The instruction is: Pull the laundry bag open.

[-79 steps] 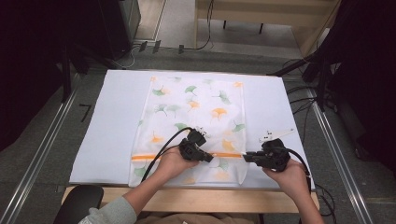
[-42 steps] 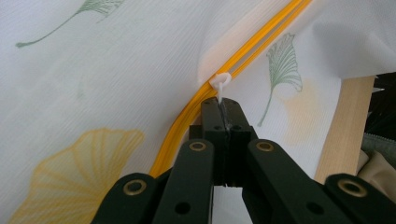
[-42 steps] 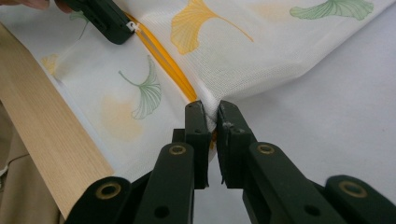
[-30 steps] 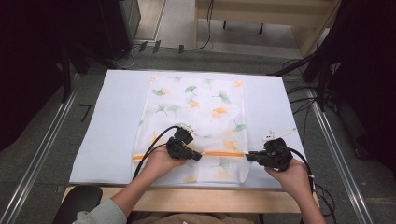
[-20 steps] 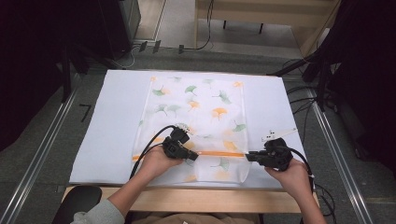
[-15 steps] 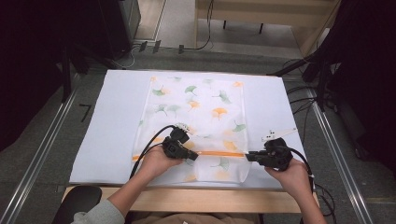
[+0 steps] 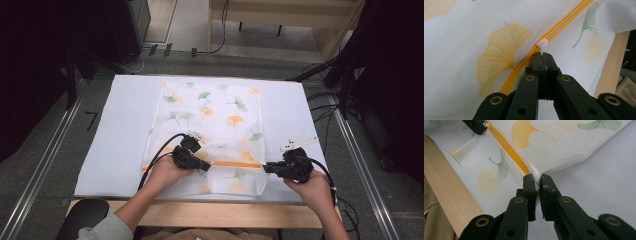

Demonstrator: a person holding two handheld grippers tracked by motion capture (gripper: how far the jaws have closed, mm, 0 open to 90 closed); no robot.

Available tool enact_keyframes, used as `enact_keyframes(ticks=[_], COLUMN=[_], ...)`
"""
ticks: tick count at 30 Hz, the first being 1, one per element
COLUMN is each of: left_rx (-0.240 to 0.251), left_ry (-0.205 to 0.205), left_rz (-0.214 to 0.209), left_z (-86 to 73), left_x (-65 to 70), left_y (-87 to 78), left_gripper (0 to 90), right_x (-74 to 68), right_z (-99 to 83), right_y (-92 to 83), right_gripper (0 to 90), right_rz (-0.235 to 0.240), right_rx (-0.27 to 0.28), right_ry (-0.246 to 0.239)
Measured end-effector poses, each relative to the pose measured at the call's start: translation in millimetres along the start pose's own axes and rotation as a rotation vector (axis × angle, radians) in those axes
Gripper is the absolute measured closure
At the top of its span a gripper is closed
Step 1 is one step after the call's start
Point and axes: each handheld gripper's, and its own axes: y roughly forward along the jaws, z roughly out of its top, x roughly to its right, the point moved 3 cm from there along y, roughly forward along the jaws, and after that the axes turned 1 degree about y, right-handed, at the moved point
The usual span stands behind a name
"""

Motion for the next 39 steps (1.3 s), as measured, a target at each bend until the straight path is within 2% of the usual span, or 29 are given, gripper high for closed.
enact_keyframes(ticks=[10,12,18,25,27,29,33,39], left_rx=[-0.018,-0.004,0.006,0.025,0.003,0.003,0.020,0.016], left_ry=[-0.021,-0.042,-0.053,-0.036,-0.025,-0.023,-0.039,-0.033], left_rz=[0.017,0.020,0.032,0.044,0.059,0.073,0.053,0.050], left_z=[-8.0,-10.3,-15.6,-17.8,-17.9,-18.5,-18.6,-19.5], left_x=[-6.8,-8.0,-11.2,-9.4,-7.7,-5.3,-6.1,-5.0], left_y=[-5.2,-7.7,-14.5,-18.3,-16.8,-16.0,-18.6,-18.1], left_gripper=[90.0,90.0,90.0,90.0,90.0,90.0,90.0,90.0], right_x=[1.9,2.6,2.8,2.7,2.8,2.5,3.1,2.9], right_z=[0.4,0.7,3.1,4.2,4.2,4.2,4.0,3.2], right_y=[-0.8,-0.9,-0.4,0.2,0.3,0.4,0.5,0.5], right_gripper=[85.7,85.7,85.7,85.6,85.7,85.7,85.6,85.6], right_rz=[-0.007,-0.007,-0.004,-0.007,-0.007,-0.010,-0.009,-0.013], right_rx=[-0.009,-0.005,-0.007,-0.009,-0.009,-0.011,-0.011,-0.010], right_ry=[0.000,-0.003,-0.008,-0.008,-0.007,-0.006,-0.007,-0.001])
